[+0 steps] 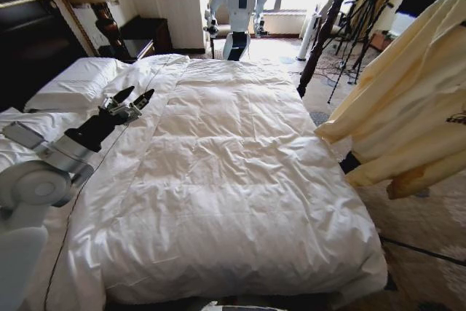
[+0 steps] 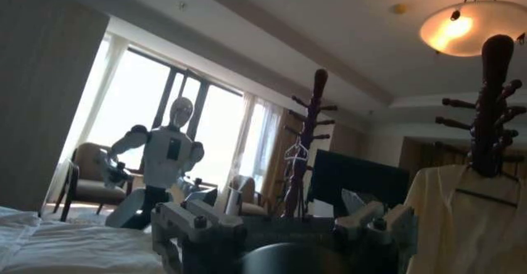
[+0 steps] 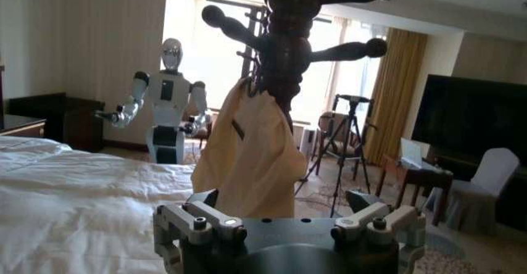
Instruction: Pick up the clothes from the bed and hang them on the clothes hanger.
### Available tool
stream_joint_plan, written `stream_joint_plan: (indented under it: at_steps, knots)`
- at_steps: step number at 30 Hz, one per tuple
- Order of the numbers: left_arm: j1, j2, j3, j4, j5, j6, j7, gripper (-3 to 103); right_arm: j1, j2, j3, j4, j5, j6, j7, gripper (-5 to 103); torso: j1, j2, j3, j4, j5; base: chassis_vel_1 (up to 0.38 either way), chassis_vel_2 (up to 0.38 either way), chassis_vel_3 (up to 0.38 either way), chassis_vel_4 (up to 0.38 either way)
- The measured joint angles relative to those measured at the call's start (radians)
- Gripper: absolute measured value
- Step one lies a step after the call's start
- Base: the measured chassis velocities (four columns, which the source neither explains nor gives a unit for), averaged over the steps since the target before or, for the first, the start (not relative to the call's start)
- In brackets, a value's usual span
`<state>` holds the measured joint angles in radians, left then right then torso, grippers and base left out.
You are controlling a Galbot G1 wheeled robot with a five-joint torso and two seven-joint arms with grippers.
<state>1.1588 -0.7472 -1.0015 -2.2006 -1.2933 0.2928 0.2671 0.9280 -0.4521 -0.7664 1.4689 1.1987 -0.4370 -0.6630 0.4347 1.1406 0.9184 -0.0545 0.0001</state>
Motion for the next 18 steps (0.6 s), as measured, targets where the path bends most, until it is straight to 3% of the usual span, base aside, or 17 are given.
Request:
stream_joint_plan:
  at_steps: [4, 6, 7, 9, 10, 11, 13, 14, 16, 17, 18]
  knots:
    - [0.013, 0.002, -0.005, -0.01, -0.002, -0.022, -0.015, 100, 0.025, -0.036, 0.021, 0.077, 0.01, 0.021, 0.062, 100, 0.0, 0.0, 0.0, -0.0003, -0.0007, 0.0, 0.0, 0.0, 0.0]
    - [0.018, 0.007, 0.0, -0.01, -0.003, -0.051, -0.026, 100, 0.036, -0.044, 0.034, 0.164, 0.044, 0.04, 0.165, 100, 0.0, 0.0, 0.0, 0.0, -0.001, 0.0, 0.0, 0.0, 0.0]
    - [0.018, 0.007, 0.0, -0.01, -0.003, -0.051, -0.026, 100, 0.036, -0.044, 0.034, 0.164, 0.044, 0.04, 0.165, 100, 0.0, 0.0, 0.0, 0.0, -0.001, 0.0, 0.0, 0.0, 0.0]
    - [0.018, 0.007, 0.009, -0.011, -0.003, -0.056, -0.042, 100, 0.044, -0.026, 0.027, 0.259, 0.116, 0.064, 0.308, 100, 0.0, 0.0, 0.0, 0.0, -0.0008, 0.0, 0.0, 0.0, 0.0]
    - [0.018, 0.007, 0.009, -0.011, -0.003, -0.056, -0.042, 100, 0.044, -0.026, 0.027, 0.259, 0.116, 0.064, 0.308, 100, 0.0, 0.0, 0.0, 0.0, -0.0008, 0.0, 0.0, 0.0, 0.0]
    - [0.017, 0.006, 0.015, -0.011, -0.003, -0.056, -0.056, 100, 0.047, -0.017, 0.015, 0.291, 0.136, 0.075, 0.359, 100, 0.0, 0.0, 0.0, -0.0001, -0.001, 0.0, 0.0, 0.0, 0.0]
    - [0.015, 0.001, 0.032, -0.006, 0.0, -0.056, -0.092, 100, 0.064, 0.016, -0.052, 0.389, 0.181, 0.109, 0.498, 100, 0.0, 0.0, 0.0, 0.0002, -0.0009, 0.0, 0.0, 0.0, 0.0]
    - [0.015, 0.001, 0.032, -0.006, 0.0, -0.056, -0.092, 100, 0.064, 0.016, -0.052, 0.389, 0.181, 0.109, 0.498, 100, 0.0, 0.0, 0.0, 0.0002, -0.0009, 0.0, 0.0, 0.0, 0.0]
    - [0.014, 0.0, 0.043, -0.003, 0.004, -0.056, -0.121, 100, 0.083, 0.047, -0.142, 0.464, 0.201, 0.151, 0.605, 100, 0.0, 0.0, 0.0, 0.0004, -0.0012, 0.0, 0.0, 0.0, 0.0]
    - [0.014, 0.0, 0.043, -0.003, 0.004, -0.056, -0.121, 100, 0.083, 0.047, -0.142, 0.464, 0.201, 0.151, 0.605, 100, 0.0, 0.0, 0.0, 0.0004, -0.0012, 0.0, 0.0, 0.0, 0.0]
    - [0.01, -0.001, 0.054, 0.004, 0.009, -0.055, -0.143, 100, 0.091, 0.089, -0.228, 0.511, 0.212, 0.189, 0.686, 100, 0.0, 0.0, 0.0, 0.0003, 0.0, 0.0, 0.0, 0.0, 0.0]
